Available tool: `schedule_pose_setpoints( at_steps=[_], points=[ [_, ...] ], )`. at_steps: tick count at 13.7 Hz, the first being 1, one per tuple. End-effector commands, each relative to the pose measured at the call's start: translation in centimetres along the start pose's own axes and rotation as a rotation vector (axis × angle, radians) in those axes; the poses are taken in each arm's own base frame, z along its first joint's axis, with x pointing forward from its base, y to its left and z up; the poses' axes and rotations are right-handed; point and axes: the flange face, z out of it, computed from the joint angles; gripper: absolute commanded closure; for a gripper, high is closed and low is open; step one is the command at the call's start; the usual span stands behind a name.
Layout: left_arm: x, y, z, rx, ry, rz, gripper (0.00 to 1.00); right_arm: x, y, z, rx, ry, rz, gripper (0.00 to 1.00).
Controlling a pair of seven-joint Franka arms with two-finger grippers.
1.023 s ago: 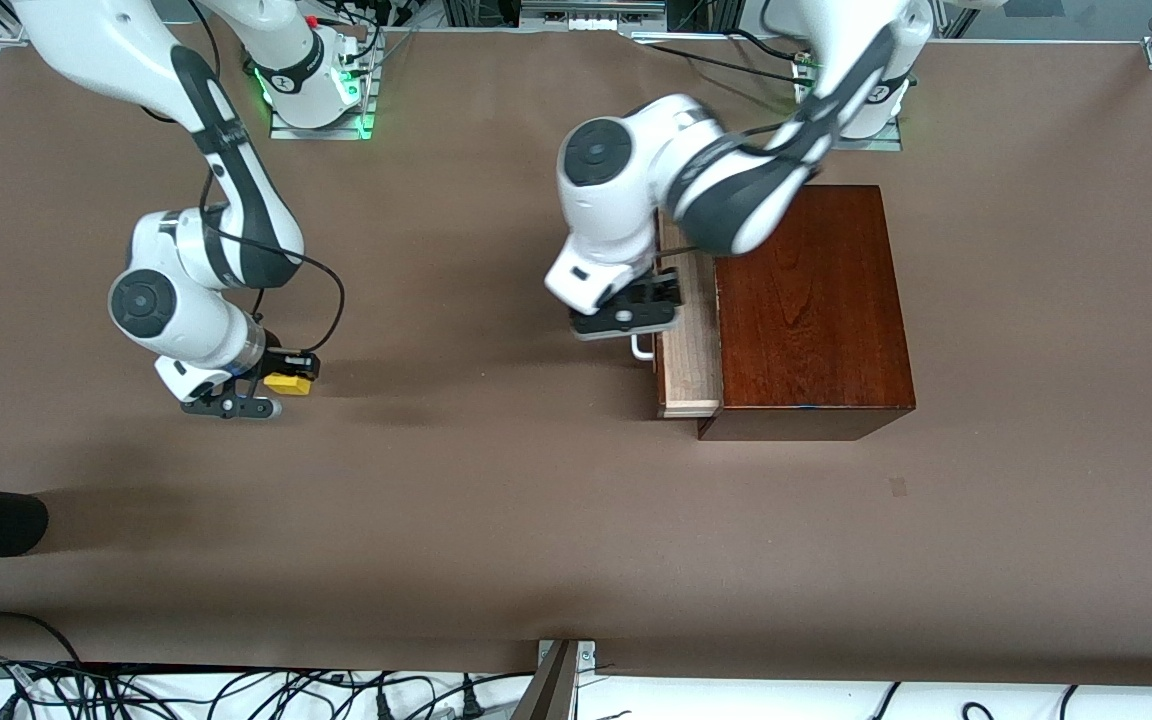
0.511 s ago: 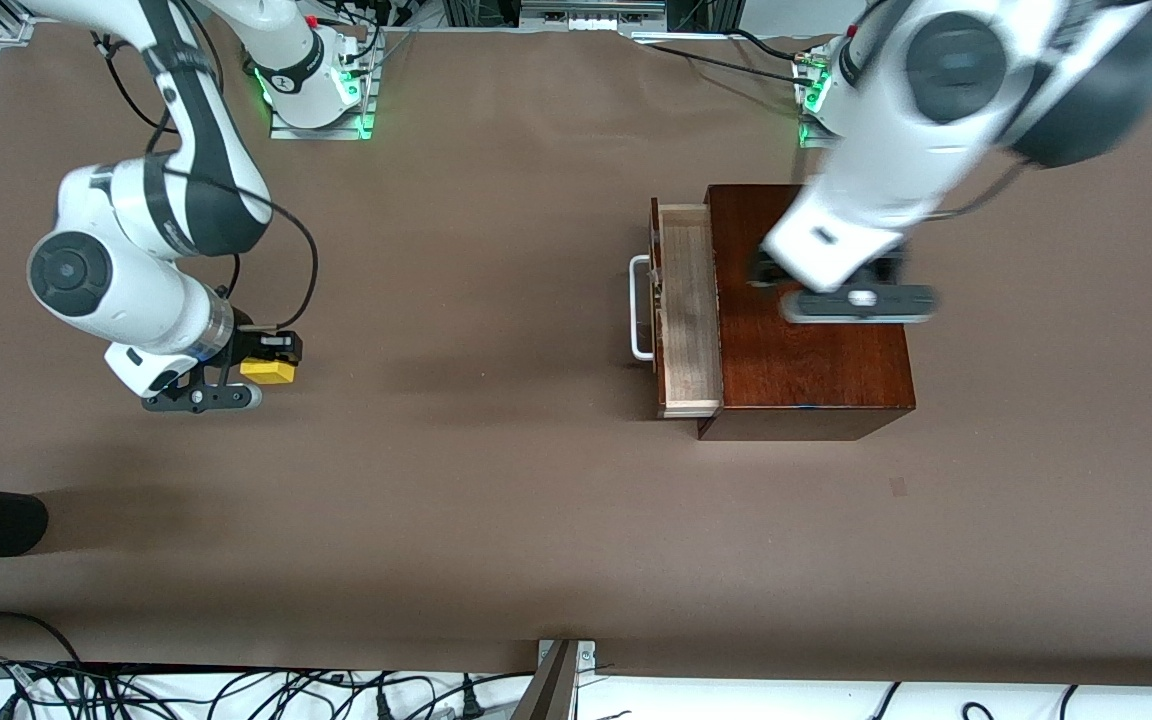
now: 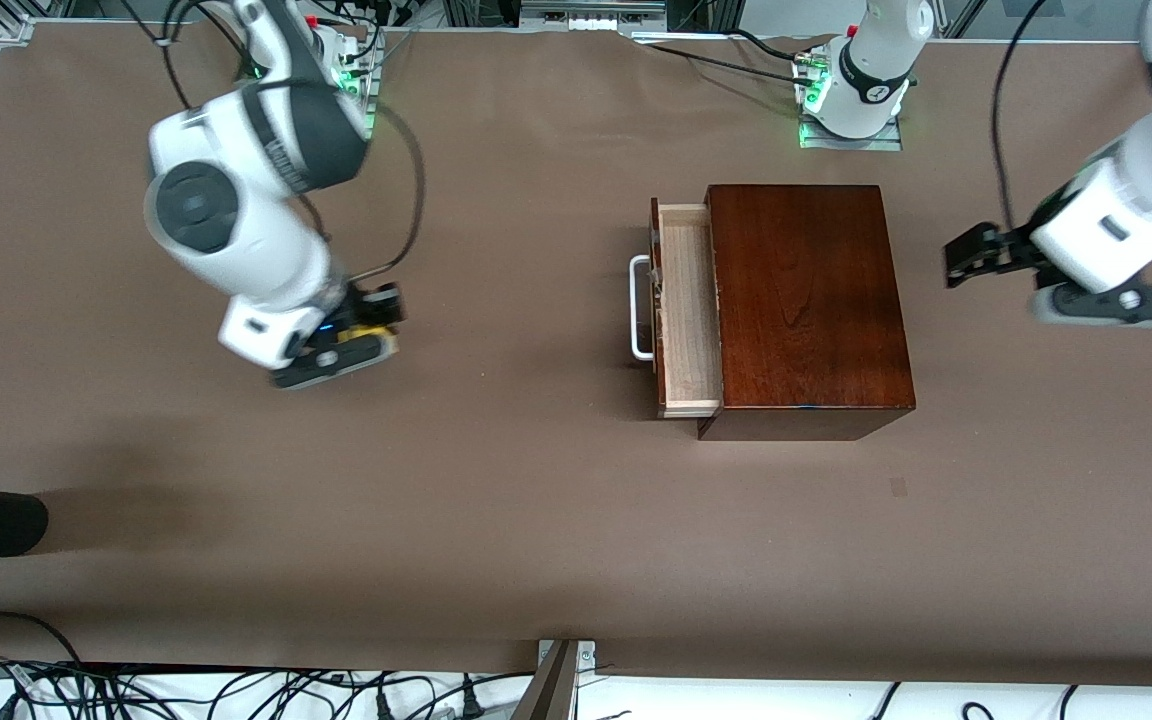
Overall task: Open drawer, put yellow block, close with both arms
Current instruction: 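Carry the yellow cube with the right gripper over the open drawer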
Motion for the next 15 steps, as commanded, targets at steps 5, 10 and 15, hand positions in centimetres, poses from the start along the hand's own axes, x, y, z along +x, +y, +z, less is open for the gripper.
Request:
schedule_pose_setpoints(
  at_steps=[5, 10, 15],
  points=[
    [-0.7, -4.6, 1.0, 0.023, 0.04, -0.046, 0.0, 2.3, -20.7, 2.2, 0.016, 0.076, -0.452, 0.7],
    [-4.9, -4.8, 1.0, 0.026, 0.126, -0.048, 0.0, 1.2, -31.3, 4.1, -0.008, 0.121, -0.744, 0.7],
    [-4.8, -4.1, 0.9, 0.026, 0.089, -0.029, 0.0, -1.5, -38.0, 6.3, -0.069, 0.148, -0.892, 0.7]
  ],
)
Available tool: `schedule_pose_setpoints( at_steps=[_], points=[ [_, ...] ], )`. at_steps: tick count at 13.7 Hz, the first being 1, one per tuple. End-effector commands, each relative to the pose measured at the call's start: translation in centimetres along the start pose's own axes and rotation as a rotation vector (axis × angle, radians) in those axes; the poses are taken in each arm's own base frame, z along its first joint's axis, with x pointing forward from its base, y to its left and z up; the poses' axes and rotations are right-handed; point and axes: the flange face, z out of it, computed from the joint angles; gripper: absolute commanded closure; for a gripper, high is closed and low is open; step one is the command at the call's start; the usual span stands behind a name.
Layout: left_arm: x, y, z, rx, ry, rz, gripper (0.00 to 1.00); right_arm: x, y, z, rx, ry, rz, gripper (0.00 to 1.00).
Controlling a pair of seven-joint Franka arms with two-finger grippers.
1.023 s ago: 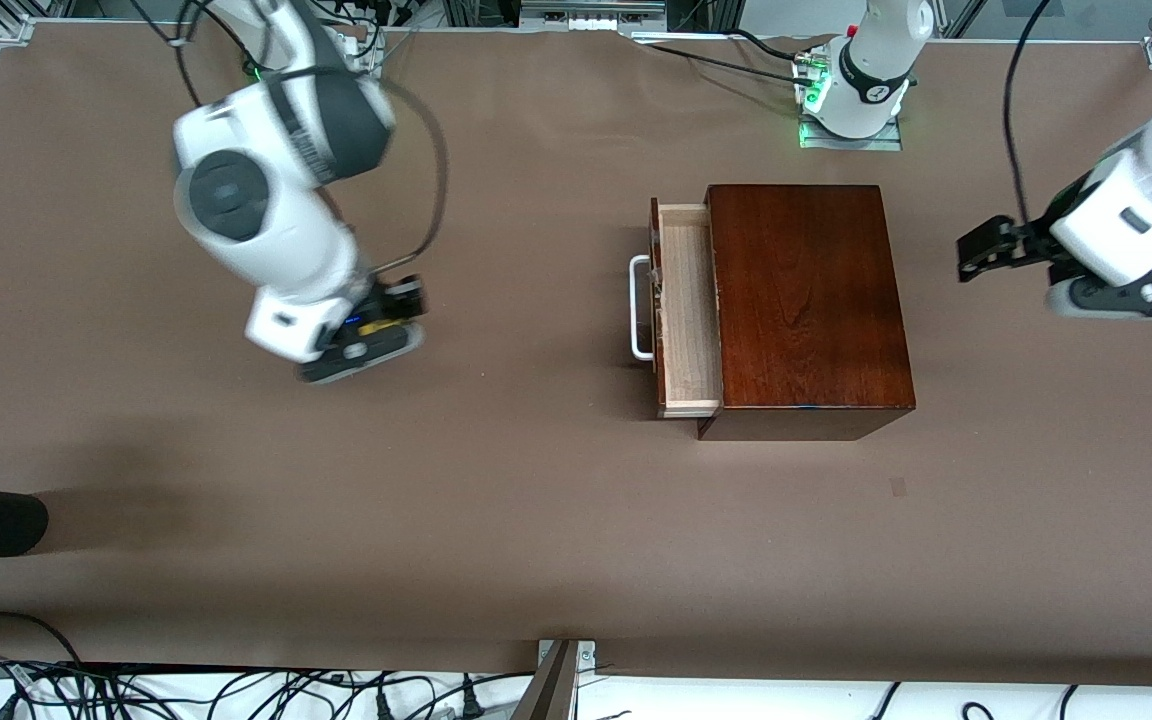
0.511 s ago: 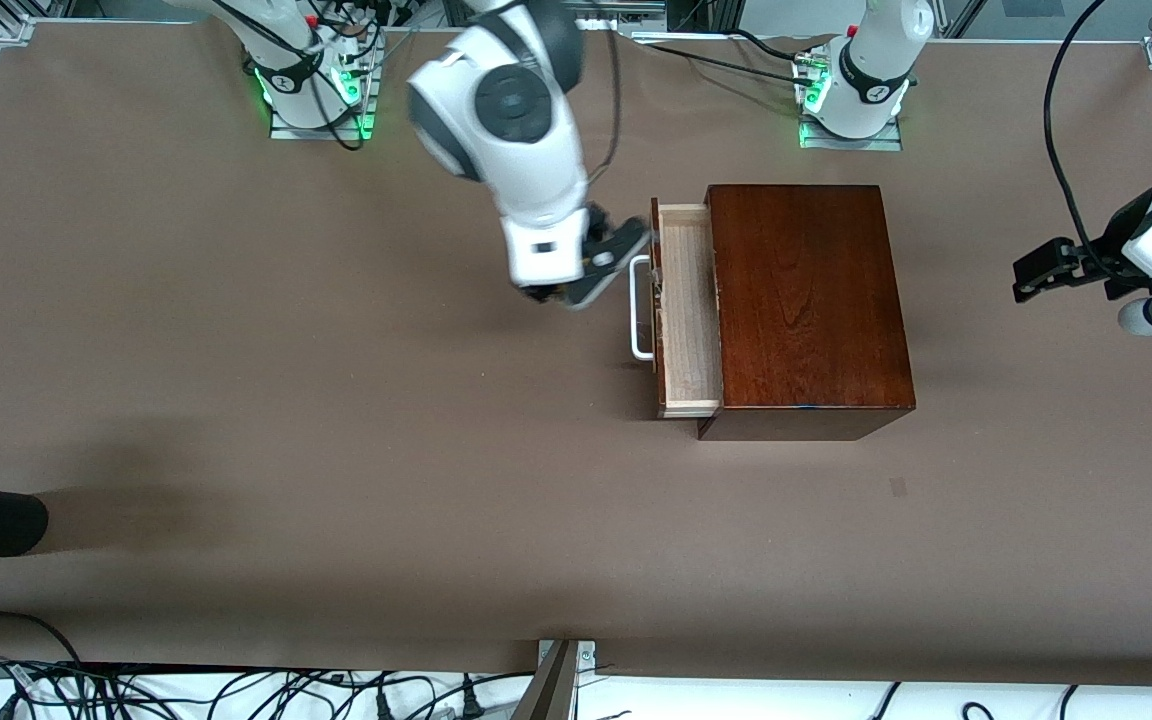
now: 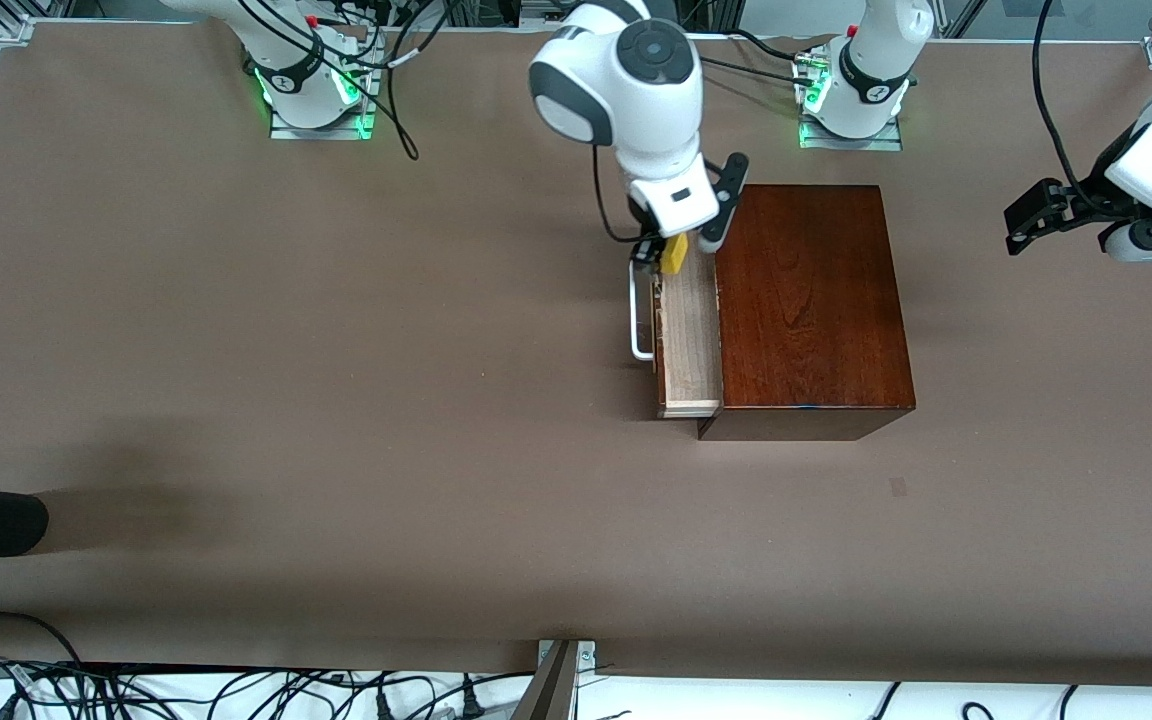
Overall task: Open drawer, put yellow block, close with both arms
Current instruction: 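Carry the yellow cube with the right gripper over the open drawer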
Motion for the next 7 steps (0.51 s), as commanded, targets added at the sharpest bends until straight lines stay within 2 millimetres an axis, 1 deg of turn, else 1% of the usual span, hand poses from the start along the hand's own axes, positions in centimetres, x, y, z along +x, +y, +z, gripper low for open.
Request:
schedule_pose_setpoints(
  at_steps=[1, 3, 5, 7],
  points=[
    [0.0, 0.0, -0.1, -0.027, 0.001, 0.021, 0.0, 1.4, -1.9, 0.0, -0.047, 0.016, -0.072, 0.7],
    [-0.1, 0.0, -0.2, -0.027, -0.005, 0.021, 0.0, 1.7, -3.2, 1.3, -0.063, 0.007, -0.106, 0.7],
    [-0.3, 0.3, -0.4, -0.026, -0.013, 0.024, 0.0, 1.7, -3.1, 2.8, -0.081, -0.014, -0.174, 0.7],
    [-0.3, 0.6, -0.7, -0.026, -0.008, 0.025, 0.0, 1.6, -2.9, 3.2, -0.085, -0.022, -0.22, 0.7]
  ],
)
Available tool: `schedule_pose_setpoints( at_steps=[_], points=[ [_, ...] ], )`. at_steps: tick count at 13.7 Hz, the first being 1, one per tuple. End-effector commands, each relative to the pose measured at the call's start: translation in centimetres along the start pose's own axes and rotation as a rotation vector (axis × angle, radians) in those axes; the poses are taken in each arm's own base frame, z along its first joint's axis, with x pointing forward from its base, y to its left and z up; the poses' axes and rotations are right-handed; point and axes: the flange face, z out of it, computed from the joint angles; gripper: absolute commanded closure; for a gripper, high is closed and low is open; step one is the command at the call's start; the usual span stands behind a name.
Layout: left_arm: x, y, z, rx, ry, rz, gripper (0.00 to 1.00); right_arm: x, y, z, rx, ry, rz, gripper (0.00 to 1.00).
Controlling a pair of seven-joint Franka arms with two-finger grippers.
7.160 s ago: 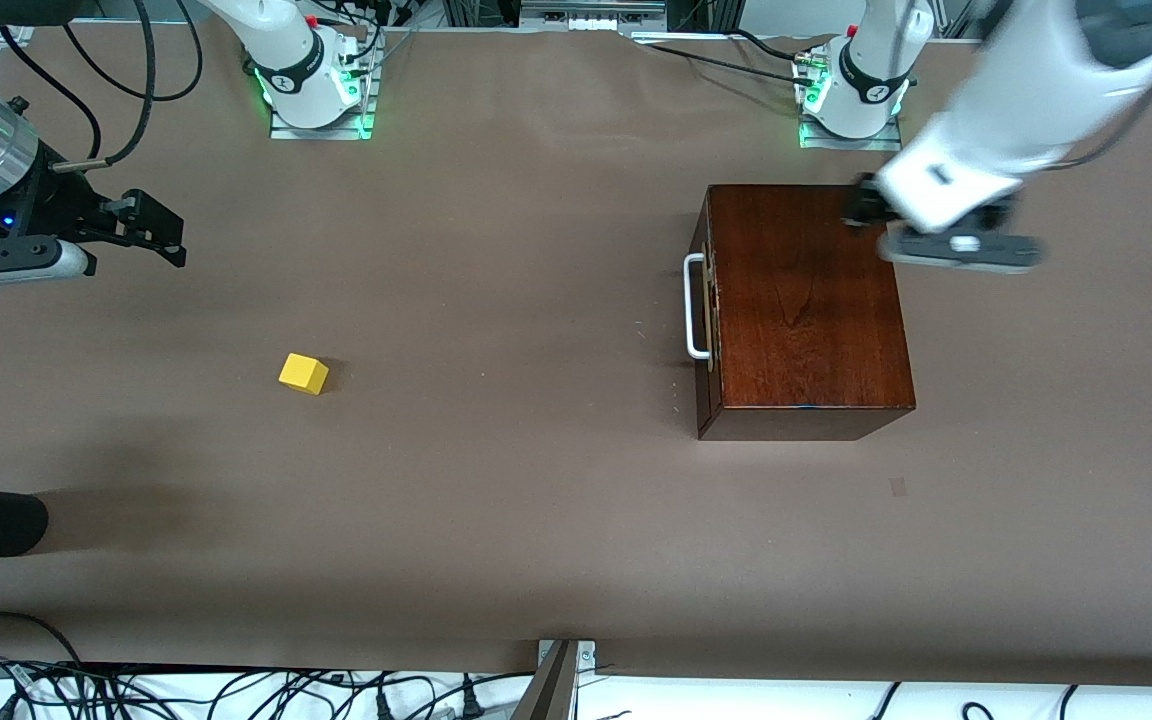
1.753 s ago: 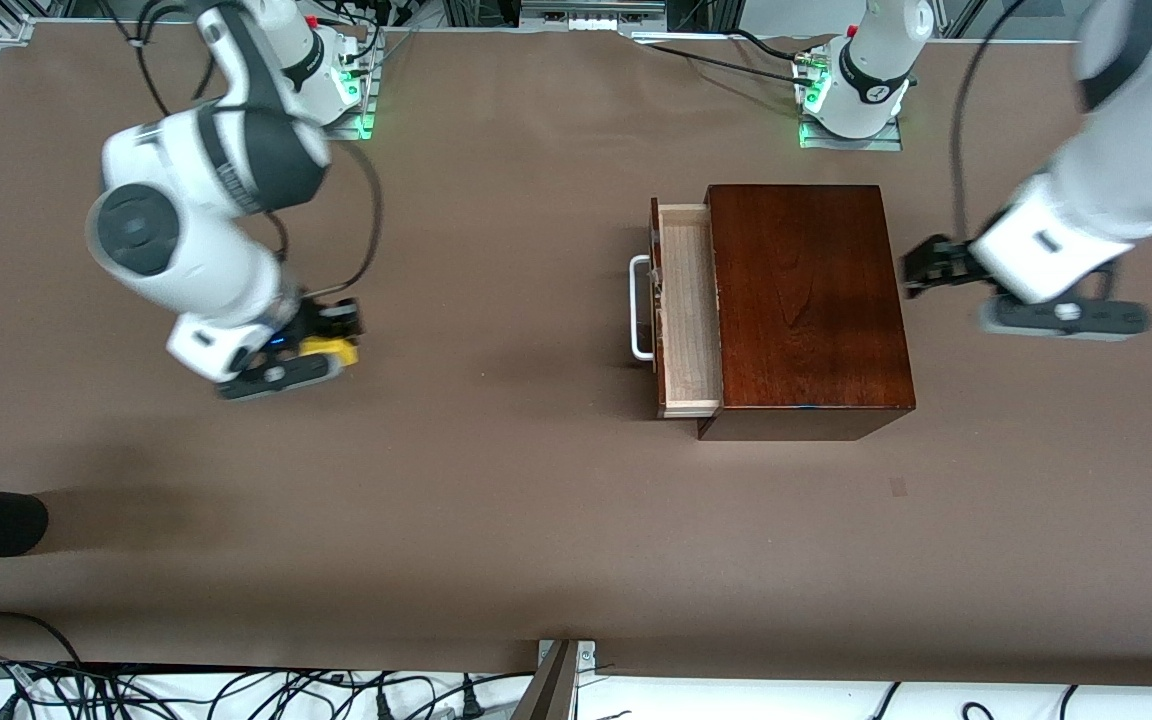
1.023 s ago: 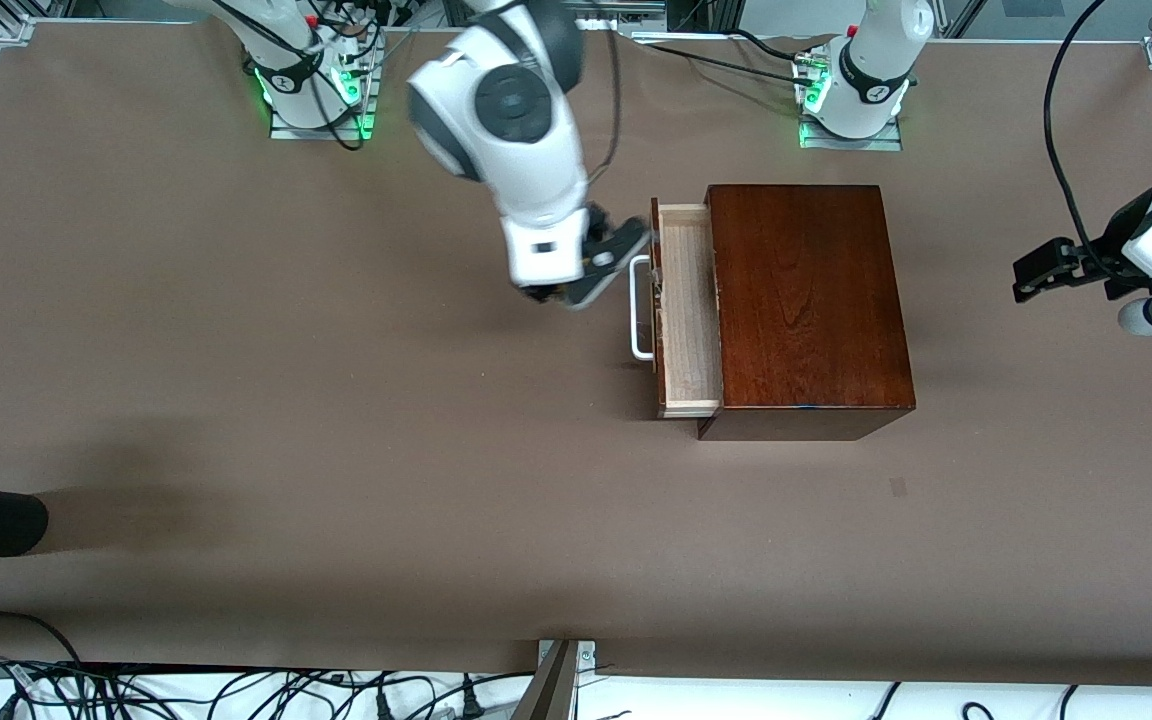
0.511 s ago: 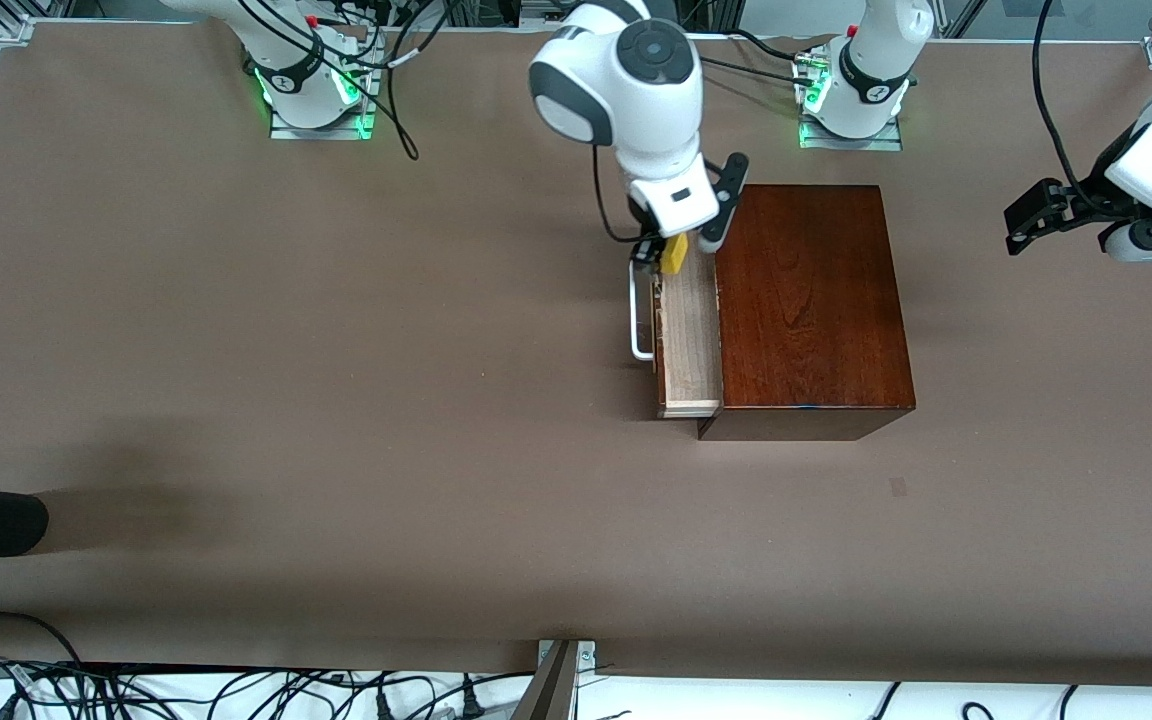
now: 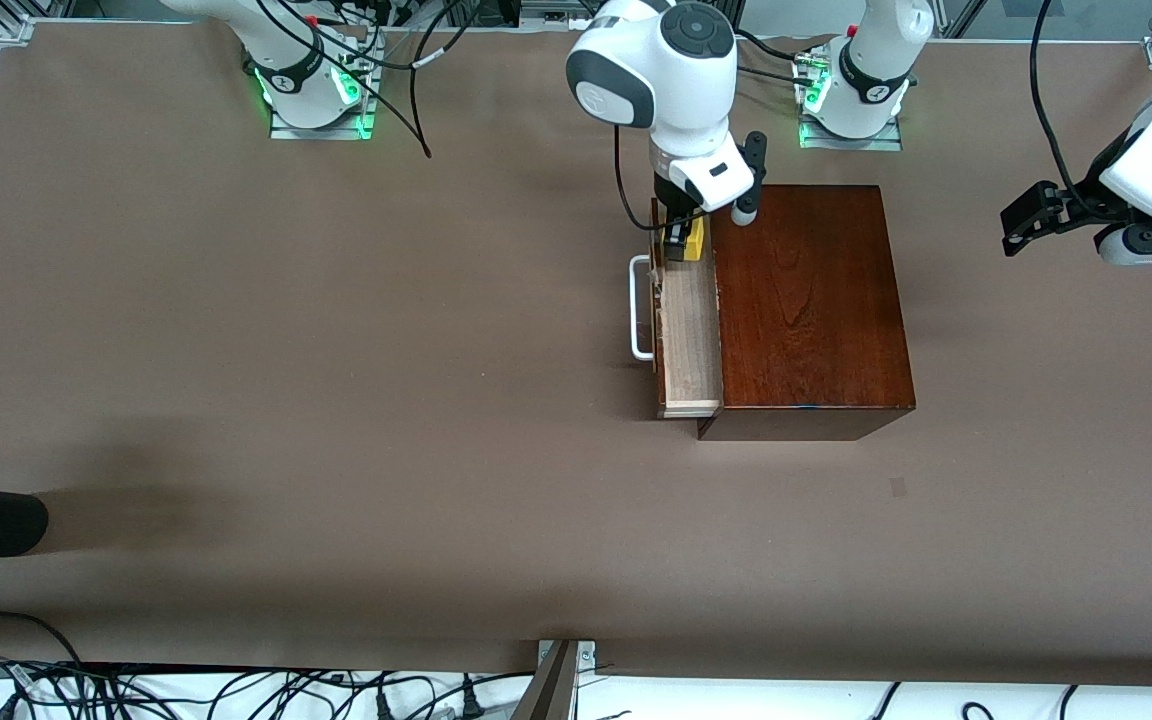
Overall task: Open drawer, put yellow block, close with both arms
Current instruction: 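Lower the cube into the drawer and open the right gripper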
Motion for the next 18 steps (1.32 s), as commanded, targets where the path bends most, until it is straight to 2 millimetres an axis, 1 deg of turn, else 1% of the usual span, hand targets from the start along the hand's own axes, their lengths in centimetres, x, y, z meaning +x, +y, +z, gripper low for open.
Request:
schedule_pose_setpoints(
  at_steps=[1, 5, 6, 10, 12, 18],
  points=[
    [-0.3, 0.5, -0.8, -0.026, -0.003, 0.019, 0.0, 0.4, 0.5, 0.1, -0.034, 0.0, -0.072, 0.7],
    [-0.3, 1.5, -1.0, -0.025, 0.001, 0.031, 0.0, 0.8, 0.4, 1.9, -0.037, 0.021, -0.075, 0.7],
    [-0.3, 1.5, -1.0, -0.025, 0.001, 0.032, 0.0, 0.9, 0.4, 2.8, -0.039, 0.022, -0.077, 0.7],
    [-0.5, 1.5, -1.1, -0.024, -0.007, 0.032, 0.0, 0.8, 0.7, 4.2, -0.068, 0.006, -0.102, 0.7],
    [-0.5, 1.5, -1.1, -0.024, -0.01, 0.032, 0.0, 0.8, 0.5, 5.0, -0.071, -0.002, -0.148, 0.7],
    [-0.5, 1.6, -1.2, -0.023, -0.008, 0.035, 0.0, 0.7, 0.5, 7.1, -0.081, -0.015, -0.188, 0.7]
  ],
)
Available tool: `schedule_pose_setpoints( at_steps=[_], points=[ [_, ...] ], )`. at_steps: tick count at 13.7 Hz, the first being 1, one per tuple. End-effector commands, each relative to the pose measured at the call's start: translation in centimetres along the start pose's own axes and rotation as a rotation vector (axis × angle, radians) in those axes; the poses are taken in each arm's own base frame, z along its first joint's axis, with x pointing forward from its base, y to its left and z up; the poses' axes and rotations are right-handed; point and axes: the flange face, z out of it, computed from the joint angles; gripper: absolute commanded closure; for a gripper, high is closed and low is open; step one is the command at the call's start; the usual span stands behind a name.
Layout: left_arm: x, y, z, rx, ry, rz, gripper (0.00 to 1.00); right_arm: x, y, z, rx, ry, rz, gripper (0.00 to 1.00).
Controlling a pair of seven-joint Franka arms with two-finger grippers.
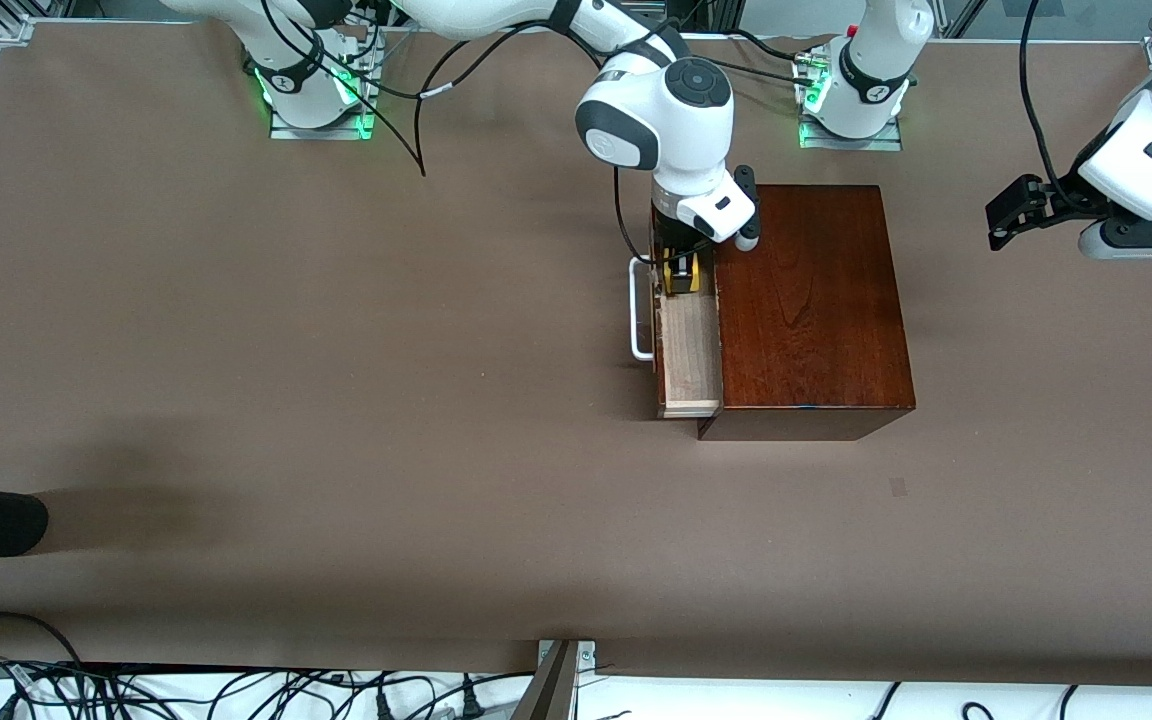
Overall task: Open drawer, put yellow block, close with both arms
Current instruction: 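Lower the cube into the drawer and open the right gripper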
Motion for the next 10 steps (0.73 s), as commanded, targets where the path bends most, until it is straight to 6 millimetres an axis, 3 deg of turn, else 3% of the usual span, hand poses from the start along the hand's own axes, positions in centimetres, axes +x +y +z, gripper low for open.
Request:
schedule_pose_setpoints(
  at_steps=[1, 4, 6, 7, 8, 10],
  points=[
    [-0.22, 0.26, -0.94, -0.026, -0.002, 0.011, 0.0, 0.13, 0.31, 1.32, -0.02, -0.011, -0.029, 0.7],
    [-0.22, 0.84, -1.05, -0.025, 0.0, 0.02, 0.0, 0.14, 0.38, 1.71, -0.022, -0.006, -0.029, 0.69],
    [-0.23, 0.92, -1.05, -0.025, 0.0, 0.021, 0.0, 0.0, 0.57, 1.75, -0.021, -0.007, -0.025, 0.59],
    [-0.23, 0.92, -1.05, -0.025, 0.0, 0.021, 0.0, 0.01, 0.6, 1.63, -0.022, -0.006, -0.023, 0.49],
    [-0.23, 1.01, -1.06, -0.025, 0.0, 0.023, 0.0, -0.08, 0.74, 1.64, -0.021, -0.006, -0.022, 0.0],
    [-0.23, 0.92, -1.05, -0.025, 0.0, 0.023, 0.0, -0.02, 0.64, 1.18, -0.018, -0.009, -0.017, 0.0]
  ],
)
